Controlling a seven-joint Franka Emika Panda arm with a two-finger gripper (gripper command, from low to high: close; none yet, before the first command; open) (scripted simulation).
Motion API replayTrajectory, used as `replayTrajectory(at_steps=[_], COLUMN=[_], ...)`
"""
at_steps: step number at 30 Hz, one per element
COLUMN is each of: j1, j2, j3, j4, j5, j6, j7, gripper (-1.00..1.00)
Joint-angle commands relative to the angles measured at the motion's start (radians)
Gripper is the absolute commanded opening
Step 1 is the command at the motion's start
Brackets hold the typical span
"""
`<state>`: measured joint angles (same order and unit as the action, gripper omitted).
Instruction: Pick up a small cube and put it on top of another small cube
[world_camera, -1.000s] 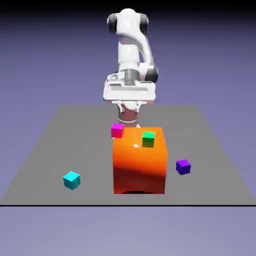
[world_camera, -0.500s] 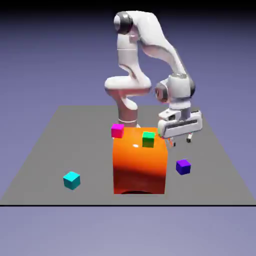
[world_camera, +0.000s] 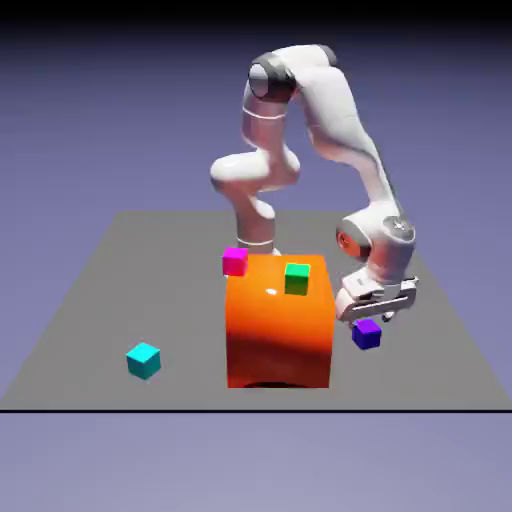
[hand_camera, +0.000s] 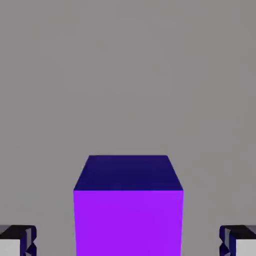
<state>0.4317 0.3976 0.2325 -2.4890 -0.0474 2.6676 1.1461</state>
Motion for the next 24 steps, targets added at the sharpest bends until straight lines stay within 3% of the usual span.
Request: replayTrajectory(at_steps=[1,2,10,17,24], j1=[0.000,0.000,-0.048,-0.301,-0.535], j2=[0.000,0.000,-0.181,-0.350,-0.550], j3=[0.000,0.000,0.056,0.267,0.315], j4=[0.000,0.000,0.002,0.056,0.149], j5=[0.000,0.000,0.064,-0.125,-0.158], j6=[0.000,0.000,-0.181,-0.335,-0.634], j7=[0.000,0.000,-0.043,-0.114,-0.133], gripper=[0.00,-1.00,-1.00,-1.00,-1.00])
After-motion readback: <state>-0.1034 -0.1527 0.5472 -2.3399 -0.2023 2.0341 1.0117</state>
